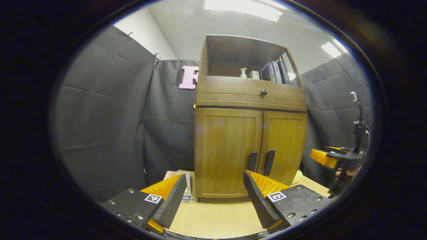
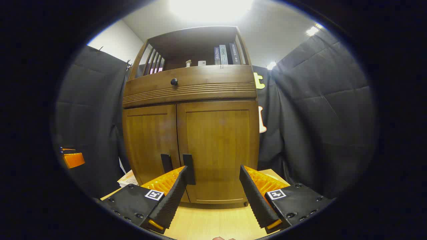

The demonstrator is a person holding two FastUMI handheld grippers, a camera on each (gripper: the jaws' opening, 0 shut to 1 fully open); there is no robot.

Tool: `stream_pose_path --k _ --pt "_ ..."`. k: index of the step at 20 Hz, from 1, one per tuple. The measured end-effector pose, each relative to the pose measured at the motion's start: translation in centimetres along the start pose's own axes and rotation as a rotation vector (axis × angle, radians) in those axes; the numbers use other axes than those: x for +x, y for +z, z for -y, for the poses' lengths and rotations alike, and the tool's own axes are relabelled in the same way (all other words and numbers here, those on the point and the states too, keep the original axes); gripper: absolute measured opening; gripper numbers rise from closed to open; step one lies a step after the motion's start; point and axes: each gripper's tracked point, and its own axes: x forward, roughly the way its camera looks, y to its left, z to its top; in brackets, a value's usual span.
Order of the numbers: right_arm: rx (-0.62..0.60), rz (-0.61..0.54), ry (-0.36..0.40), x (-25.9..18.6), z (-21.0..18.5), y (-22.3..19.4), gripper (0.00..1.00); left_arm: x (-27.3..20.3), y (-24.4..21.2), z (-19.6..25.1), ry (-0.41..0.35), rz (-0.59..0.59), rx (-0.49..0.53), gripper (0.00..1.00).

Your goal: Open the right door of the double-door shoe cabinet with the right hand, and open the left door with the left hand.

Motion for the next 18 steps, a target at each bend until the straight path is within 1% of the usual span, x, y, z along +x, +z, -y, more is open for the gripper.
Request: stream_pose_path --k 1,3,6,7,8,9,10,11,13,14,17,18 --pt "-0.003 0.004 0.0 0.0 -0.1 0.1 0.96 -0.1 0.1 0.2 -0.002 0.0 0.015 1.0" --pt "-0.006 0.007 0.004 0.0 -0.2 0.3 0.96 -0.2 0.3 0.5 -0.005 0.005 0.035 1.0" --pt "0.008 -0.007 0.02 0.1 -0.6 0.2 0.96 -0.1 0.1 0.4 -0.01 0.002 0.038 1.0" --pt "0.011 -0.012 0.022 0.2 -0.6 0.2 0.92 -0.1 0.1 0.4 -0.01 0.001 0.041 1.0" --pt "0.013 -0.017 0.023 0.2 -0.7 0.1 0.96 0.0 0.2 0.4 -0.008 -0.001 0.045 0.98" --pt "0.016 -0.019 0.023 0.3 -0.7 0.2 0.96 0.0 0.2 0.4 -0.006 0.0 0.052 1.0" --pt "0.018 -0.02 0.023 0.4 -0.7 0.2 0.96 0.1 0.2 0.4 -0.003 0.001 0.06 0.98" --pt "0.019 -0.021 0.022 0.5 -0.8 0.4 0.96 0.2 0.0 0.5 0.0 0.001 0.066 1.0" --pt "0.024 -0.023 0.02 0.7 -1.0 0.5 0.92 0.2 -0.2 0.6 -0.001 -0.007 0.065 1.0" --pt "0.028 -0.024 0.021 0.8 -1.1 0.6 0.96 0.3 -0.2 0.5 -0.001 -0.011 0.065 1.0" --pt "0.028 -0.036 0.021 1.3 -1.4 0.6 0.96 0.5 -0.4 0.6 -0.006 -0.024 0.061 1.0" --pt "0.026 -0.039 0.021 1.5 -1.5 0.7 0.96 0.5 -0.5 0.6 -0.005 -0.034 0.055 0.98"
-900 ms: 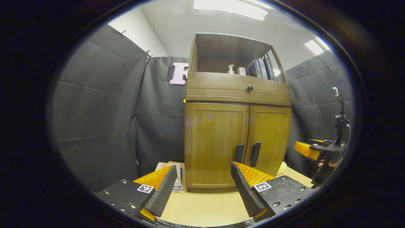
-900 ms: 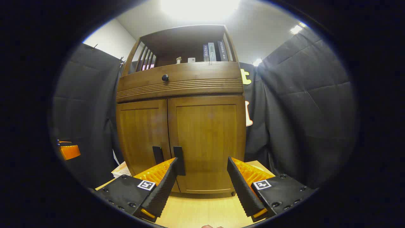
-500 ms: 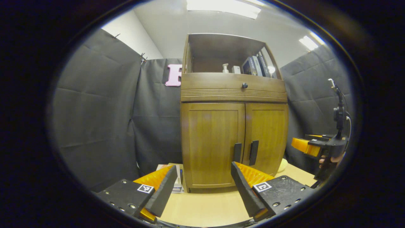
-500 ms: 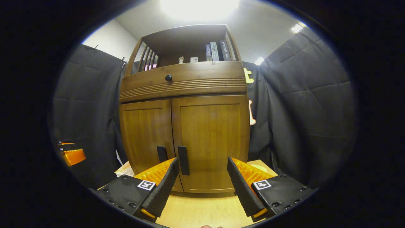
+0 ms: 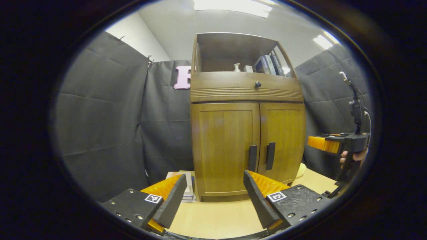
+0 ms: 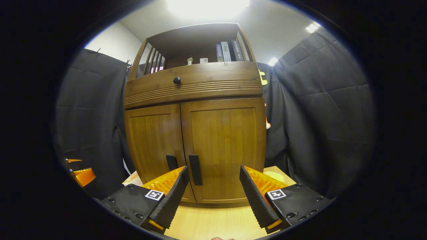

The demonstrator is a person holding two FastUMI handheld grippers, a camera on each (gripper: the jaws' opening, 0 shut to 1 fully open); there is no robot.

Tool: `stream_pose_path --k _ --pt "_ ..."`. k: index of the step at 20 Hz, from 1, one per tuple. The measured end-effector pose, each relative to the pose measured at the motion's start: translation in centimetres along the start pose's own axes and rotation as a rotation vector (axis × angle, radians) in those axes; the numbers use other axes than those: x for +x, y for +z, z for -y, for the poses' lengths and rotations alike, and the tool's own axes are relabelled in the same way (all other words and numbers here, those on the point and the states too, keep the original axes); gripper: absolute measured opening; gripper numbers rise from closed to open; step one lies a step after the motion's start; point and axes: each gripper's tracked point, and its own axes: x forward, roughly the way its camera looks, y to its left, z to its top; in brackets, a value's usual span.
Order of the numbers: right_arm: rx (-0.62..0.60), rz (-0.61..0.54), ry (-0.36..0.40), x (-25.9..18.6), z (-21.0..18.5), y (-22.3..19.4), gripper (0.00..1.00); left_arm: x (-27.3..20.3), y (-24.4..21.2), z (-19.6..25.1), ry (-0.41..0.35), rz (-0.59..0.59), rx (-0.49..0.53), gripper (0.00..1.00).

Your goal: Open the right door of the double-door shoe cabinet with the right hand, and open the left door with the left hand.

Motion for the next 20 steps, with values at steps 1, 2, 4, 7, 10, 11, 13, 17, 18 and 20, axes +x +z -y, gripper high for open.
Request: stream_pose_path --k 1,2,4,7,10,11,13,17,18,20 --pt "-0.003 -0.003 0.001 0.2 -0.1 0.0 0.96 0.1 -0.3 0.0 -0.003 -0.006 -0.009 1.0" --pt "-0.007 -0.007 0.003 0.4 -0.2 0.0 0.92 0.2 -0.4 -0.1 -0.006 -0.008 -0.018 1.0" --pt "-0.012 -0.009 0.012 1.0 -0.6 0.3 0.96 0.3 -0.4 -0.1 -0.015 -0.011 -0.031 1.0" --pt "-0.011 -0.019 0.025 2.2 -1.3 0.4 0.96 0.4 -0.9 -0.3 -0.002 -0.027 -0.031 1.0" --pt "-0.003 -0.032 0.041 3.6 -1.9 0.1 0.92 1.1 -1.4 -0.4 0.015 -0.044 -0.066 1.0" --pt "-0.001 -0.037 0.045 4.3 -2.1 0.1 0.92 1.1 -1.6 -0.6 0.022 -0.05 -0.073 1.0" --pt "0.004 -0.051 0.044 5.9 -2.2 -0.4 0.96 1.2 -2.0 -0.9 0.045 -0.067 -0.077 1.0" --pt "0.012 -0.085 0.052 8.5 -2.6 -1.7 0.92 0.9 -3.2 -1.6 0.108 -0.102 -0.098 0.98" --pt "0.012 -0.088 0.06 9.1 -2.8 -1.8 0.96 0.8 -3.3 -1.8 0.125 -0.11 -0.103 1.0" --pt "0.009 -0.1 0.077 10.4 -3.2 -2.3 0.92 0.5 -3.5 -2.1 0.16 -0.126 -0.107 1.0"
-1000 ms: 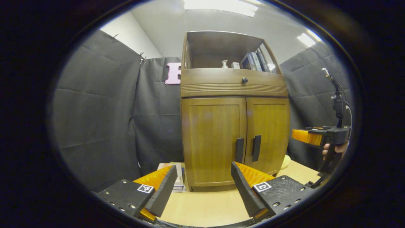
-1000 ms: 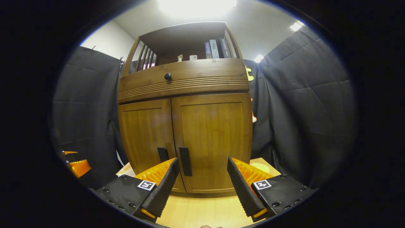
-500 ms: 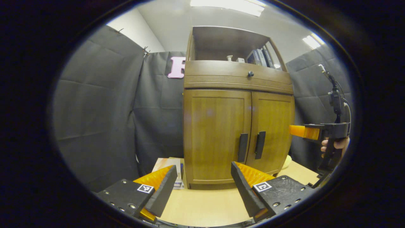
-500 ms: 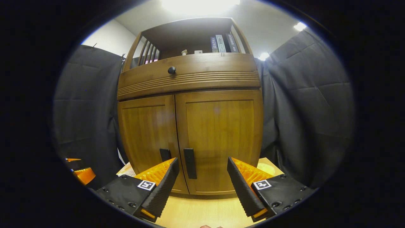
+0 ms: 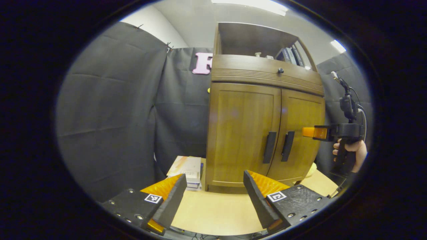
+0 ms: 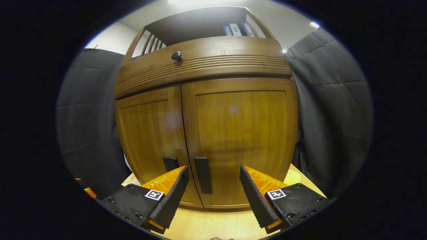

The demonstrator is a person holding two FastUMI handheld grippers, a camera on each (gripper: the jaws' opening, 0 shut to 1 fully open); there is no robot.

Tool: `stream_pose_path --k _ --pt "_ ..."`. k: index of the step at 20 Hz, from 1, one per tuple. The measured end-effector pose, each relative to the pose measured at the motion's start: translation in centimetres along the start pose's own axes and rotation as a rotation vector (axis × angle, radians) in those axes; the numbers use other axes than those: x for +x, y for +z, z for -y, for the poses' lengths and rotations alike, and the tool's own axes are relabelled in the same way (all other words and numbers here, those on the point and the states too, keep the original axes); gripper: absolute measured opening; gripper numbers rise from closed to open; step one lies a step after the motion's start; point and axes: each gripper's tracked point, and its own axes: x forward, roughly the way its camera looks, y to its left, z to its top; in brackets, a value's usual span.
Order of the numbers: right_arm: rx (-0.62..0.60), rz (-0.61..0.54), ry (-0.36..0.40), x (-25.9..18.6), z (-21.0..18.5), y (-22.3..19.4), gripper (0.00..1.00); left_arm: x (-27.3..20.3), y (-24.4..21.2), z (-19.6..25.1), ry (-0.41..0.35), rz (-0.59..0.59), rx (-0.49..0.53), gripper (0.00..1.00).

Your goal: Open the right door of the double-door shoe cabinet with the right hand, and open the left door with the left hand.

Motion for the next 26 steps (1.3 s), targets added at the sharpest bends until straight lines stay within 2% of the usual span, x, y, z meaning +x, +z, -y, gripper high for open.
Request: stream_pose_path --k 1,2,3,4,6,7,8,10,11,12,13,15,20,21,23,26 --pt "-0.001 -0.008 0.011 0.7 -0.2 -0.2 0.96 -0.1 -0.2 -0.2 0.019 -0.007 -0.004 1.0" --pt "-0.001 -0.019 0.024 1.3 -0.5 -0.5 0.92 0.0 -0.2 -0.4 0.037 -0.012 -0.01 1.0" --pt "-0.002 -0.029 0.036 2.1 -0.7 -0.8 0.97 -0.1 -0.4 -0.5 0.052 -0.018 -0.018 1.0" --pt "-0.007 -0.039 0.043 2.7 -0.9 -1.0 0.93 0.0 -0.5 -0.6 0.067 -0.024 -0.025 1.0" --pt "-0.018 -0.056 0.047 4.2 -1.2 -1.5 0.93 0.1 -0.5 -0.8 0.095 -0.032 -0.034 1.0" --pt "-0.019 -0.065 0.044 4.8 -1.3 -1.9 0.97 0.0 -0.6 -0.9 0.109 -0.035 -0.035 0.95" --pt "-0.02 -0.072 0.044 5.4 -1.3 -2.1 0.93 0.1 -0.7 -1.0 0.121 -0.038 -0.034 1.0" --pt "-0.022 -0.088 0.04 6.7 -1.3 -2.2 0.97 0.1 -0.9 -1.4 0.149 -0.045 -0.033 1.0" --pt "-0.023 -0.096 0.039 7.2 -1.4 -2.5 0.93 0.1 -1.1 -1.4 0.16 -0.047 -0.036 1.0" --pt "-0.023 -0.105 0.039 7.6 -1.4 -2.8 0.97 0.1 -1.2 -1.5 0.169 -0.049 -0.04 0.99" --pt "-0.021 -0.113 0.043 8.2 -1.6 -3.1 0.93 0.1 -1.3 -1.5 0.179 -0.054 -0.043 0.98" --pt "-0.021 -0.113 0.033 8.4 -1.3 -2.7 0.96 -0.2 -1.4 -1.6 0.195 -0.065 -0.045 1.0" --pt "-0.004 -0.135 0.041 9.7 -1.8 -3.2 0.85 -0.4 -1.7 -1.8 0.23 -0.086 -0.045 1.0" --pt "-0.005 -0.132 0.037 9.9 -1.7 -2.9 0.77 -0.5 -1.8 -1.8 0.233 -0.088 -0.047 1.0" --pt "-0.001 -0.13 0.034 10.1 -1.6 -3.0 0.76 -0.6 -1.7 -1.9 0.239 -0.09 -0.045 1.0" --pt "-0.023 -0.132 0.027 10.3 -1.1 -3.2 0.5 -0.6 -1.5 -1.9 0.239 -0.092 -0.039 1.0"
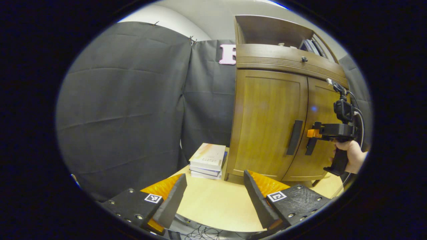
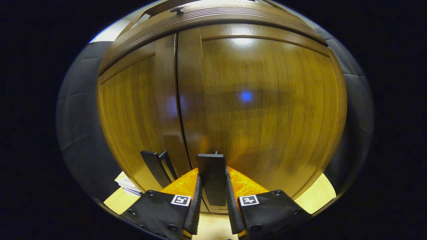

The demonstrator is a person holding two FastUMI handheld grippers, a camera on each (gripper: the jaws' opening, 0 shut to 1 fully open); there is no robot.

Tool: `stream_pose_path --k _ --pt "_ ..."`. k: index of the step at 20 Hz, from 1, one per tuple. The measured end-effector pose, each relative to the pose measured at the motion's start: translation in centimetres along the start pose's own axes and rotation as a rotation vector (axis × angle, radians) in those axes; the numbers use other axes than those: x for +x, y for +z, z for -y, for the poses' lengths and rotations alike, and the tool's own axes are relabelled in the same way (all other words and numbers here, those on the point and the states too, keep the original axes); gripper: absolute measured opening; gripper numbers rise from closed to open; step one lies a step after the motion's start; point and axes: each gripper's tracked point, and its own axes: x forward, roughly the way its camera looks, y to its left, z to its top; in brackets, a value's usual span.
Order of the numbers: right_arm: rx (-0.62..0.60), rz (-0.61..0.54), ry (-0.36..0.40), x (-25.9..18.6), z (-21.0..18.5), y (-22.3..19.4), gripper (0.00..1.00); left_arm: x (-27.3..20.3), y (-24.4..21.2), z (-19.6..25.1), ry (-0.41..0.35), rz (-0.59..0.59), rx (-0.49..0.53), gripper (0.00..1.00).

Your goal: Open the right door of the double-door shoe cabinet with the right hand, and open the left door with the left hand.

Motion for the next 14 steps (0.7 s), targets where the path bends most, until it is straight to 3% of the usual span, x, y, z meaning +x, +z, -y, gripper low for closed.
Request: stream_pose_path --k 2,3,5,14 --pt "-0.007 -0.007 0.003 -0.2 -0.2 0.0 0.33 0.0 0.0 0.1 -0.006 0.0 0.0 1.0" --pt "0.002 -0.015 0.008 -0.1 -0.4 -0.1 0.34 0.0 -0.1 0.1 -0.012 0.001 0.002 1.0" --pt "-0.007 -0.026 0.017 -0.3 -0.4 -0.3 0.27 0.0 0.1 0.1 -0.022 0.001 0.009 1.0" --pt "-0.04 -0.024 0.046 -4.4 -0.3 -1.4 0.27 0.8 0.8 1.3 -0.17 0.003 0.012 1.0"
